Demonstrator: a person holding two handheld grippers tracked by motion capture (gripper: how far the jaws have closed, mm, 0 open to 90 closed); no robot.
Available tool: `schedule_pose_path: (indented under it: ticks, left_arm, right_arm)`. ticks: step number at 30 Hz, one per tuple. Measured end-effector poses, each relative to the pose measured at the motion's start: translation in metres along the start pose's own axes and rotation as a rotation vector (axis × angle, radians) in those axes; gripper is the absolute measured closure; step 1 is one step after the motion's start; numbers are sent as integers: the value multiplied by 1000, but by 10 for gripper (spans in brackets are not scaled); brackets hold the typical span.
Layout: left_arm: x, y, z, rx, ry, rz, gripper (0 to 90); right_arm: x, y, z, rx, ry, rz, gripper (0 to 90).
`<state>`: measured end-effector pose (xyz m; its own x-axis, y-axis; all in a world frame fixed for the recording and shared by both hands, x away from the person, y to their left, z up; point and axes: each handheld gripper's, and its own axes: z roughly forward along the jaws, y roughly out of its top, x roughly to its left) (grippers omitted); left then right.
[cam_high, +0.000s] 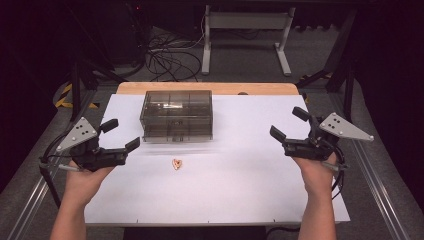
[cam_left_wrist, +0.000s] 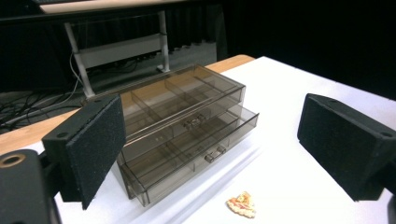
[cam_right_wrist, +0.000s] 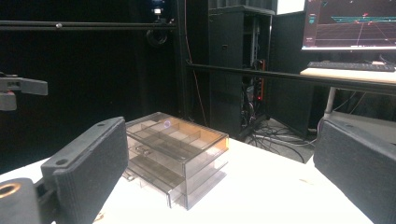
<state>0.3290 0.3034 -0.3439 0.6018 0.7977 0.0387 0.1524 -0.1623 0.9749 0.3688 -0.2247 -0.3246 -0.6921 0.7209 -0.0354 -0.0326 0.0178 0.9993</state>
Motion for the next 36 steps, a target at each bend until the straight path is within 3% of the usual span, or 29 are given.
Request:
schedule_pose_path:
  ticks: [10, 36]
  left_arm:
    - [-2, 9, 6, 5, -7, 9, 108]
    - [-7, -8, 39, 158, -51, 50, 235]
  right_arm:
    - [0, -4, 0, 5, 10, 11, 31]
    - [1, -6, 1, 23, 22, 4, 31]
